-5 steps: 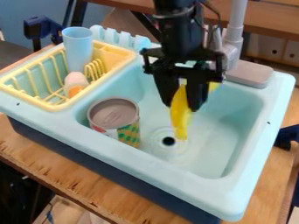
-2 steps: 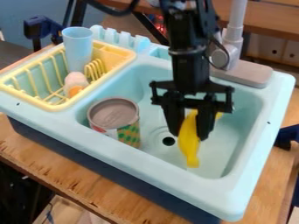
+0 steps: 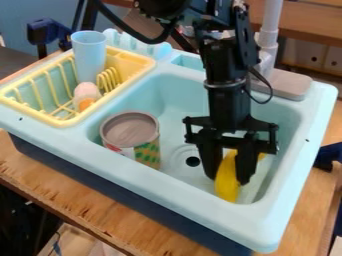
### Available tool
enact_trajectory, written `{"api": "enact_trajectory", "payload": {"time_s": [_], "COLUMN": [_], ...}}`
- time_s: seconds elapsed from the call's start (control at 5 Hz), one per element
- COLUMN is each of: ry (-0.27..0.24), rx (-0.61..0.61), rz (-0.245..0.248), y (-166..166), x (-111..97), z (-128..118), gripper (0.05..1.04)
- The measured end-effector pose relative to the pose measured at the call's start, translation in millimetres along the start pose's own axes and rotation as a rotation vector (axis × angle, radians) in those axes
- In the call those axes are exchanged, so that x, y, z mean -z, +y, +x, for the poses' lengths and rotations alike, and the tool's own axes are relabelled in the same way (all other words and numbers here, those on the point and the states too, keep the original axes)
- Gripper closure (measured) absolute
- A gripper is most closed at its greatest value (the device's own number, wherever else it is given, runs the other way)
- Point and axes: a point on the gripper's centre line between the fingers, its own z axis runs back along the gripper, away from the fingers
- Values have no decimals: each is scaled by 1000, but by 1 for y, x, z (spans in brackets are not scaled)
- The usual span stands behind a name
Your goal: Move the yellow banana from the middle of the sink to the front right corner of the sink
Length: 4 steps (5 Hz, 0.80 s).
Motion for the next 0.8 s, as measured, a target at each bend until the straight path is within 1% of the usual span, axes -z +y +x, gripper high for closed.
{"api": "enact_trajectory", "payload": {"time_s": [0.2,0.4,0.6,0.8], "ry": [15,27,-25,-76], "rx": [4,-43,-53,-59], "rz": [-28,-3,-7,-68], "y": [-4,-1,-3,-9], "x": [5,8,-9,-29], "z": [1,0,-2,-4], "gripper": [450,189,77,81]}}
